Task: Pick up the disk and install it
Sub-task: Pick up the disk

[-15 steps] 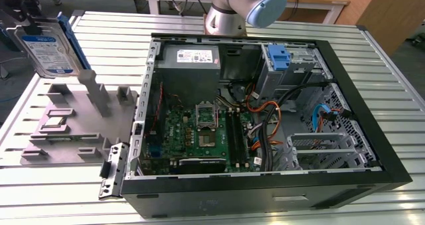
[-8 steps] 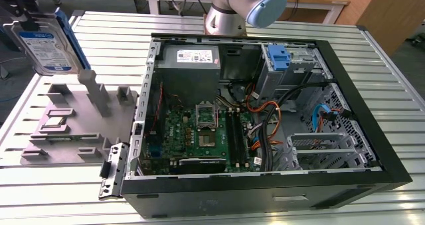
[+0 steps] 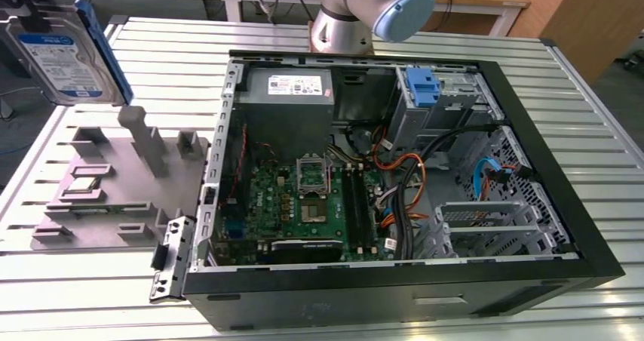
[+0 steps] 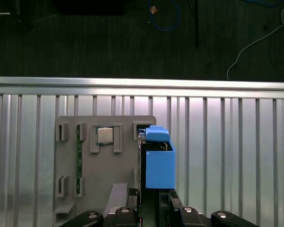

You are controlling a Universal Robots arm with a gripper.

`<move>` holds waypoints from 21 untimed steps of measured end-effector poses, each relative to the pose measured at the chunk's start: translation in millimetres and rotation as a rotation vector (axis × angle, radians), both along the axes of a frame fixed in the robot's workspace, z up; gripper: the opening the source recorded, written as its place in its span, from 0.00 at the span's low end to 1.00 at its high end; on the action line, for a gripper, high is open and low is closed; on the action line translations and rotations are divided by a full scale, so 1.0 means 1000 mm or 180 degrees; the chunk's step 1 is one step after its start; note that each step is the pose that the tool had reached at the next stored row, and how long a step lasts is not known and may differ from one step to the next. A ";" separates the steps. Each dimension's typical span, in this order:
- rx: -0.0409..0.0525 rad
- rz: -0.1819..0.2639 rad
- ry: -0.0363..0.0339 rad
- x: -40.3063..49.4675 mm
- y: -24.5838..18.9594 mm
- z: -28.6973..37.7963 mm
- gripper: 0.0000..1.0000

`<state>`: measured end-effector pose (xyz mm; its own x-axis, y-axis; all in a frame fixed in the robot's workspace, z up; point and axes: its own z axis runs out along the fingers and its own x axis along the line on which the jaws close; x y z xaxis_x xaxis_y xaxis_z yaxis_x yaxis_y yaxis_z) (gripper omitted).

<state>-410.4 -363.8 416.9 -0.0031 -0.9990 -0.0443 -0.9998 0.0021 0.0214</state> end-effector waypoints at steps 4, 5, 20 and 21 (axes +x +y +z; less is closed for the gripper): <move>0.0000 0.0000 -0.0001 0.0000 0.0000 0.0020 0.35; 0.0000 0.0000 -0.0001 0.0000 0.0000 0.0021 0.35; 0.0000 0.0000 0.0000 0.0000 0.0000 0.0052 0.35; 0.0000 0.0000 0.0000 0.0000 0.0000 0.0063 0.35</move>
